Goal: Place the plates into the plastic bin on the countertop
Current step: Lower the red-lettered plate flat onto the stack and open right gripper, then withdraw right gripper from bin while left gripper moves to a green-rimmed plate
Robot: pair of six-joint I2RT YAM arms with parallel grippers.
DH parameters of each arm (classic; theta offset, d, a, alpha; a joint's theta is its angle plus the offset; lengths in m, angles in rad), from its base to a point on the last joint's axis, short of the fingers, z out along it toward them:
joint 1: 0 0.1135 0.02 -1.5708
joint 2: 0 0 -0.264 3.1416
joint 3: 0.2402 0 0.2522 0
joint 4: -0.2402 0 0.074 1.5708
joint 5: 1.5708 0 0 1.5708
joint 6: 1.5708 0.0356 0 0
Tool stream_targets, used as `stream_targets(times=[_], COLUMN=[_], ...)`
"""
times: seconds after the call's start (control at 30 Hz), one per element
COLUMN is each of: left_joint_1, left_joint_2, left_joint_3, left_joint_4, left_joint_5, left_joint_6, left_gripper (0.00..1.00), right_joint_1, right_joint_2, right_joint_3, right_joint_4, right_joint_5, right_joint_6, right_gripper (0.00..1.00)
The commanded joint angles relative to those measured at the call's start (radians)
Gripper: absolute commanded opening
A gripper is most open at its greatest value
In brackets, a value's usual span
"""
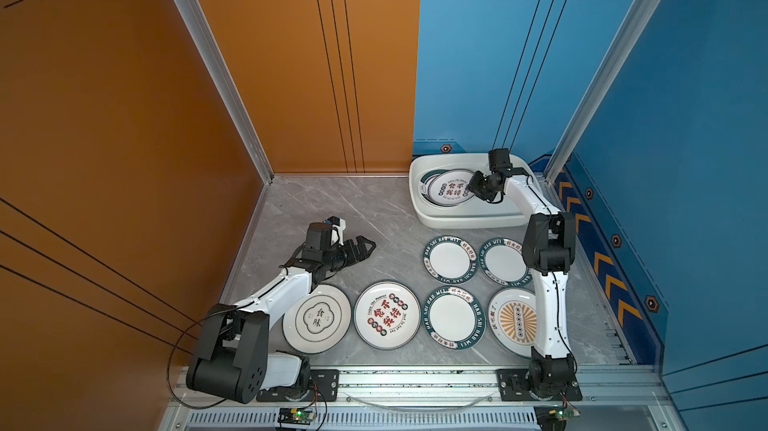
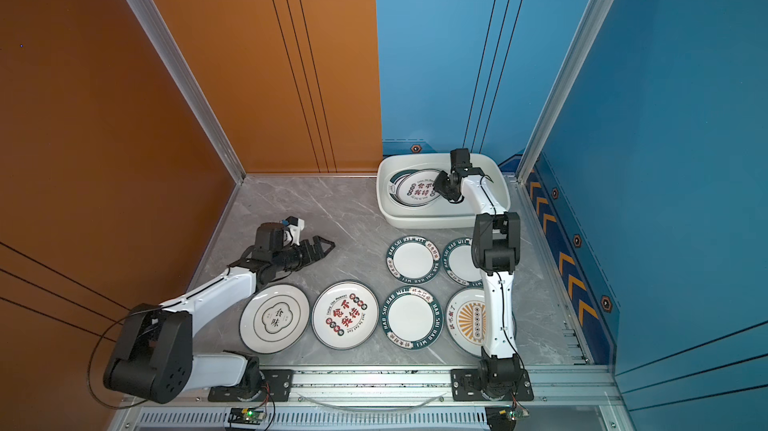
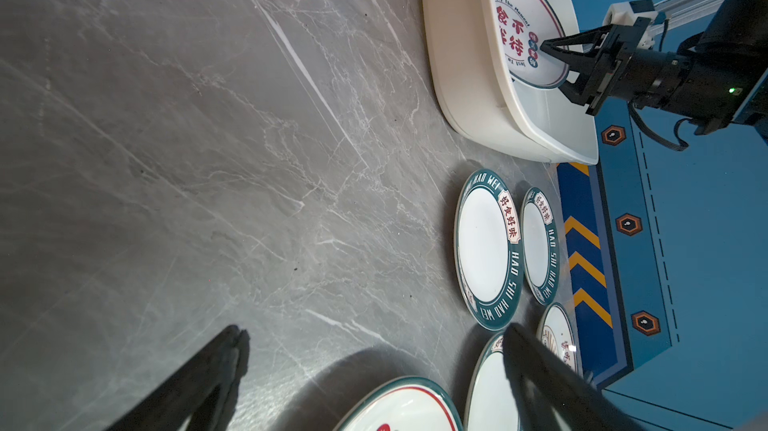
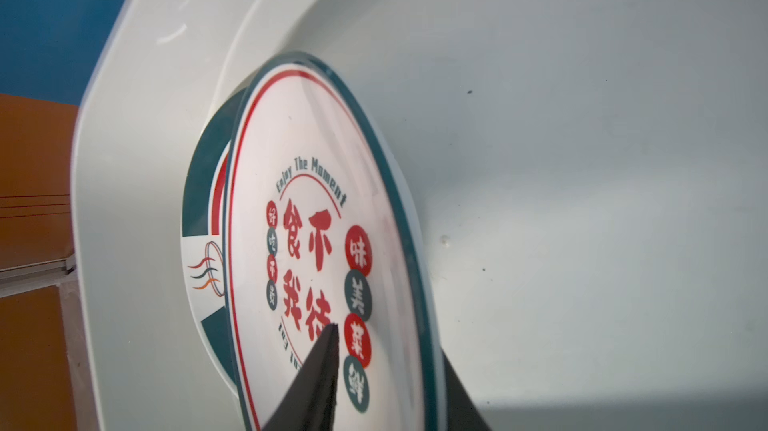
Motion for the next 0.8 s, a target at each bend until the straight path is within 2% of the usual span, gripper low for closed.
stream_targets(times=[0.0, 0.2, 0.53, 0.77], left_joint_1=[-0.009, -0.021, -0.046, -0.120], left_joint_2=[0.007, 0.008, 0.010, 0.030], left_joint_3=[0.008, 0.012, 0.025, 0.045], left_joint_4=[-0.001, -0.004, -0.007, 0.006], left_joint_5=[0.022, 0.022, 0.014, -0.009], left_joint_6=[0.019, 0.020, 0.012, -0.017], left_gripper=[0.98, 0.98, 0.98, 0.98], right_joint_1=[0.015, 0.023, 0.027, 0.028], right_joint_2=[-0.014, -0.018, -0.020, -0.094], right_joint_3=[0.035, 0.040, 0.040, 0.012], right_joint_4=[-0.063, -0.095, -0.103, -0.059], right_joint_5=[0.069, 0.119, 0.129, 0.116], right_joint_6=[-0.073, -0.124, -0.144, -0.185], right_gripper=[0.34, 0.35, 0.36, 0.37])
